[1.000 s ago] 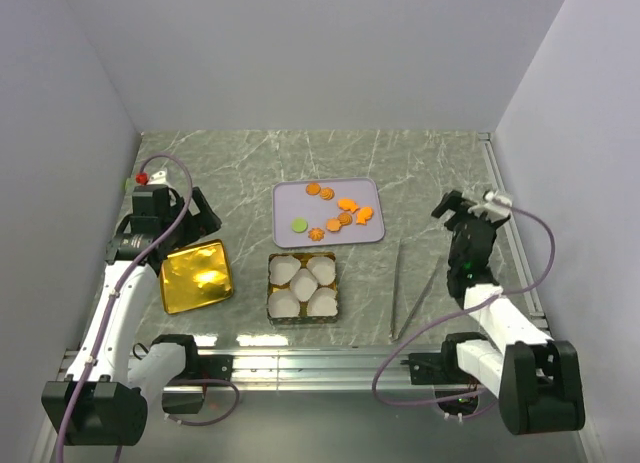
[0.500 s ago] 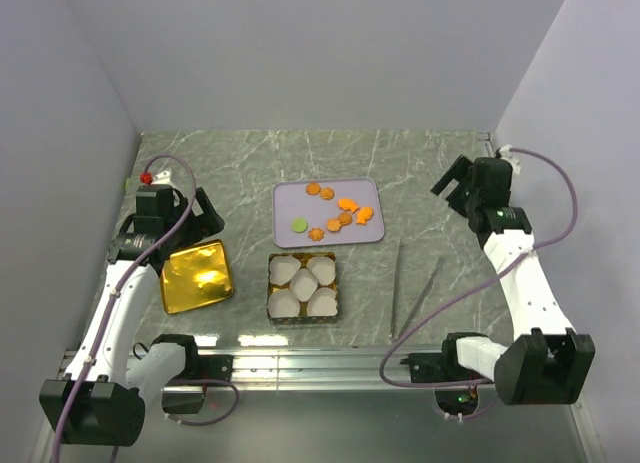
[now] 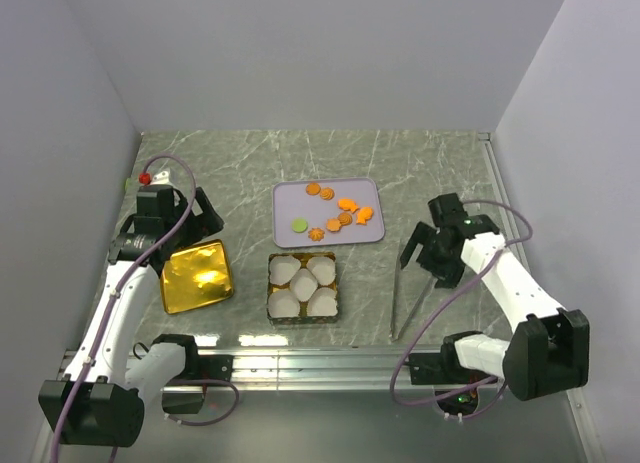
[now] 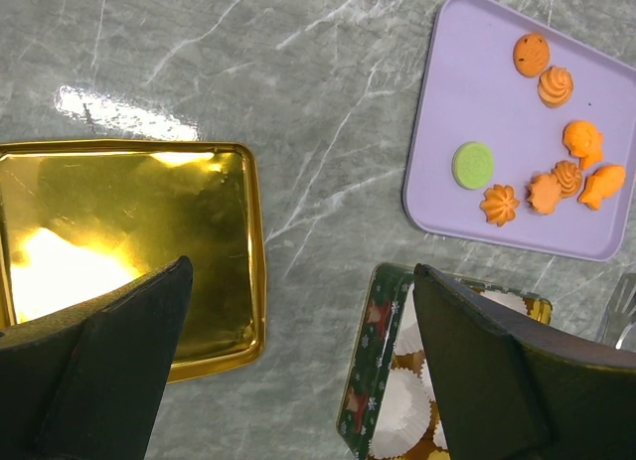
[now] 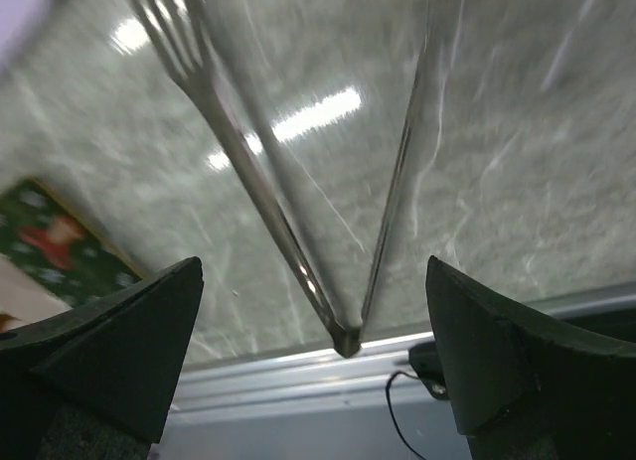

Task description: Pack the cookies

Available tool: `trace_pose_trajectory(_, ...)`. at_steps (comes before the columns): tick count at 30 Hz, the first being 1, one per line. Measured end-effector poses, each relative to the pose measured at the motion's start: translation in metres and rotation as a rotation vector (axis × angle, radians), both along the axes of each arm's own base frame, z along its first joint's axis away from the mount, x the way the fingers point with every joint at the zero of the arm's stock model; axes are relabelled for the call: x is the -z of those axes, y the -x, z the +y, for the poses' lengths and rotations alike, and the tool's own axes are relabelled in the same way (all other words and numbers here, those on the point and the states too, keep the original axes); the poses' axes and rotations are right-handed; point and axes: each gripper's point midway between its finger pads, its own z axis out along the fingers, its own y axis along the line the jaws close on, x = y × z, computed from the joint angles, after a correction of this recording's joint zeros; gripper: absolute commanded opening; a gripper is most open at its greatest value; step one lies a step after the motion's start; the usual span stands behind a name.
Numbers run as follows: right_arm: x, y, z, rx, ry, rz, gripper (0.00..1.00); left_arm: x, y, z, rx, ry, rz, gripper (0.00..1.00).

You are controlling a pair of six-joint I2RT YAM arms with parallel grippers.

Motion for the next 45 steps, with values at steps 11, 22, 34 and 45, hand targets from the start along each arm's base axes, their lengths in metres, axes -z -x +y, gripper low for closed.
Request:
trace_pose_trajectory(11,0.054,0.035,0.016,-0.048,0.003,0.208,1.0,-0.007,0.002,0.002,-0.014,-0.005,-0.026,0.99)
trace_pose_trajectory(22,0.066,0.025,0.021,-0.089,0.005,0.205,1.0,-0.013,0.003,0.006,-0.046,-0.017,-0.054,0.99)
trace_pose_trajectory(34,0.085,0.029,0.02,-0.106,0.024,0.231,0.81,-0.014,0.004,0.008,-0.058,-0.021,-0.057,0.99)
trace_pose_trajectory(45,0.083,0.034,0.021,-0.135,0.056,0.222,0.64,-0.012,0.005,0.009,-0.064,-0.023,-0.052,0.99)
